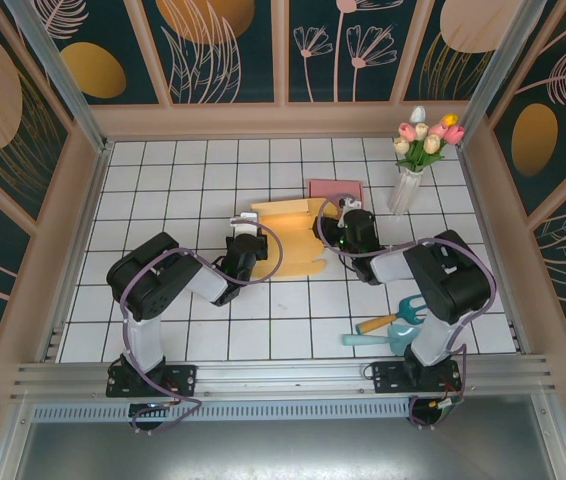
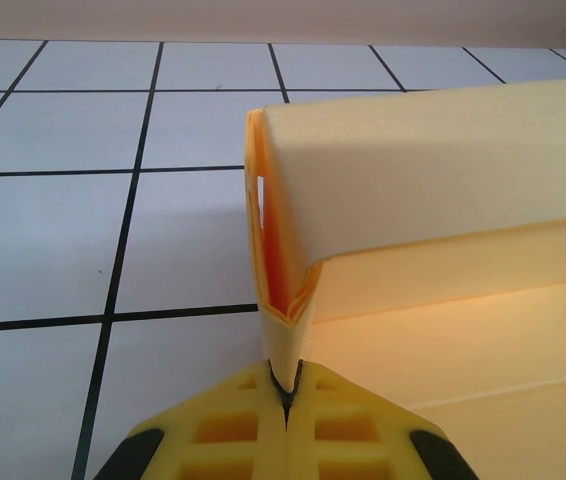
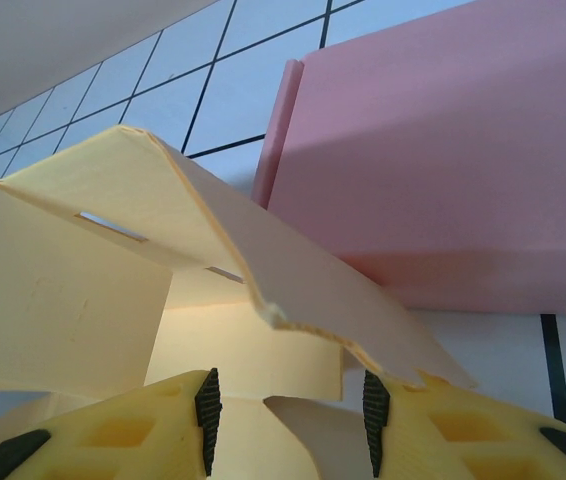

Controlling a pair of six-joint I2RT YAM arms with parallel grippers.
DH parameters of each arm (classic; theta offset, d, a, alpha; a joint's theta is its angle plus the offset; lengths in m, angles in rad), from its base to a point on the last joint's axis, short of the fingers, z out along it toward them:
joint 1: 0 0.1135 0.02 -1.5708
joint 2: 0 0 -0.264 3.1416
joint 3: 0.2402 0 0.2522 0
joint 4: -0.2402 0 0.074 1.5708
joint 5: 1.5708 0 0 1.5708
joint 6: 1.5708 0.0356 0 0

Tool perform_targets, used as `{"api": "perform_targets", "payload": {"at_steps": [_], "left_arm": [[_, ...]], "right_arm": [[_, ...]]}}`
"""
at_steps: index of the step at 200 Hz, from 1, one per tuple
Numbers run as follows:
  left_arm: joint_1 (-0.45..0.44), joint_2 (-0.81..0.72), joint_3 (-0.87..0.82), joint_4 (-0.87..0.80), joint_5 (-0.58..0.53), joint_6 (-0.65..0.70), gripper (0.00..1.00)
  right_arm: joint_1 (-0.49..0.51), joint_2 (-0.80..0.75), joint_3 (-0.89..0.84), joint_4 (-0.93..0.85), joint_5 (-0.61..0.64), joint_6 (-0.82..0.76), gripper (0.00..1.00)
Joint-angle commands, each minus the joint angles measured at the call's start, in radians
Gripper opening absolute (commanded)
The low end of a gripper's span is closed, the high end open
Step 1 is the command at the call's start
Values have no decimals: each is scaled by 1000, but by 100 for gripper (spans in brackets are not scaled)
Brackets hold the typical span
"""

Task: Fold the paper box

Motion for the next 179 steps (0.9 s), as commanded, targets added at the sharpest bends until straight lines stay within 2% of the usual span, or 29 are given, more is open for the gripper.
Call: {"api": "perform_targets", "payload": {"at_steps": [1, 78, 118, 150, 179], "left_arm": [[-3, 24, 7, -39, 24, 10, 4], [-2, 26, 17, -50, 24, 11, 4], [-3, 29, 17, -55, 30, 11, 4], [-4, 31, 20, -58, 30, 11, 3], [-2, 30, 22, -59, 31, 12, 3]], "right_arm": [[-8, 46, 48, 4, -9, -18, 45], [-9, 123, 32, 157, 25, -81, 46], [-9, 158, 23, 250, -71, -141, 45], [-3, 164, 10, 314, -200, -171, 42], [8, 175, 14, 325, -248, -178, 42]]}}
